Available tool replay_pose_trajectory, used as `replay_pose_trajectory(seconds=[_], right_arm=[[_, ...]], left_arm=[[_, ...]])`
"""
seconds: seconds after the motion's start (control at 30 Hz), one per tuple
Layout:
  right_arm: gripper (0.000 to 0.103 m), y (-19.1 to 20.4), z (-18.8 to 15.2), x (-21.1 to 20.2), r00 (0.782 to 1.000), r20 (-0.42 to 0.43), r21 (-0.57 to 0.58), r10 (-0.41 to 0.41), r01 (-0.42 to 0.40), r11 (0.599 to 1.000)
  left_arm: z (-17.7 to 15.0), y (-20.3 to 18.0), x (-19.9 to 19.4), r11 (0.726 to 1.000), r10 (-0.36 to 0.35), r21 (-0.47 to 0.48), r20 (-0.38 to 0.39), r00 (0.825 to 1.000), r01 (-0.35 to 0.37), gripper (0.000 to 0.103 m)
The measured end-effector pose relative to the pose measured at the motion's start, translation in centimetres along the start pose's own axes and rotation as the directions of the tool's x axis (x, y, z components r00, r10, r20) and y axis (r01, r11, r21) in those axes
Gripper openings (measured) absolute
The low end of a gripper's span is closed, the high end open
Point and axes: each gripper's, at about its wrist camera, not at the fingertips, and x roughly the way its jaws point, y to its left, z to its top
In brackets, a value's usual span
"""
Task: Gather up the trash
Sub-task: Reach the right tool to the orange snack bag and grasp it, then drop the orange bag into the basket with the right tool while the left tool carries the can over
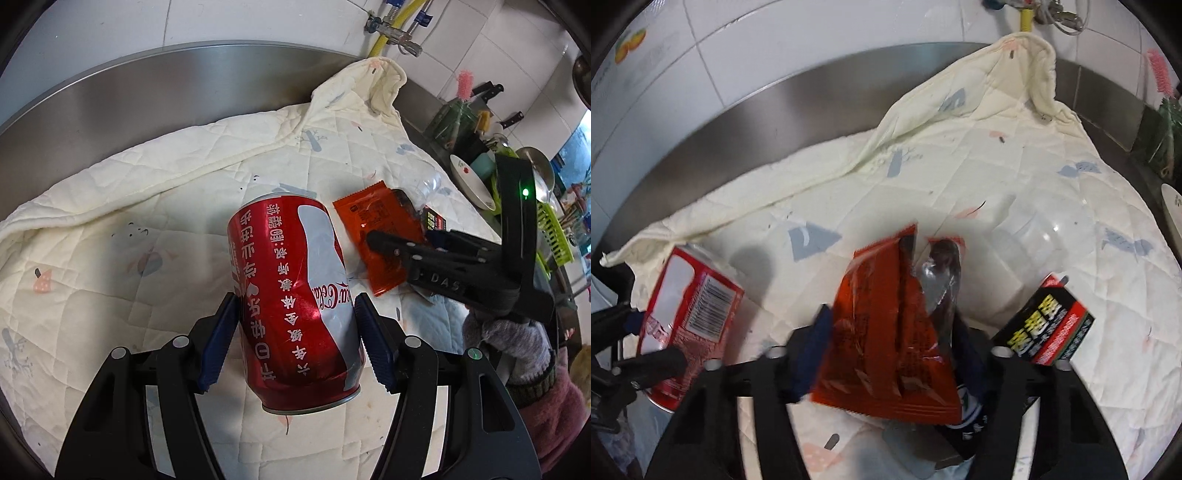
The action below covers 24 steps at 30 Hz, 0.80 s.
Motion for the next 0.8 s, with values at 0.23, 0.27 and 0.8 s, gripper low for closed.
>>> replay_pose_trajectory(seconds=[0.23,0.27,0.8], right_arm=[[0.035,0.4,-1.1,-2.3,0.998,0.061,0.041,0.030,-0.032,0.999],[0.034,0.5,-1.5,-2.9,0.997,0.070,0.042,0.028,-0.031,0.999],[0.033,-0.2,-11.4,-14.2,0.977,0.211,0.133,-0.033,0.005,0.991]], left_arm=[[-0.5,-0.2,-1.0,1.000,0.000,0.008,0.017,1.000,0.000,0.063],[-0.7,-0.3,-1.2,1.000,-0.001,0.009,0.018,1.000,0.001,0.063],[-4.1,-7.5,-4.0,0.987,-0.095,0.131,0.028,0.995,0.091,0.063]])
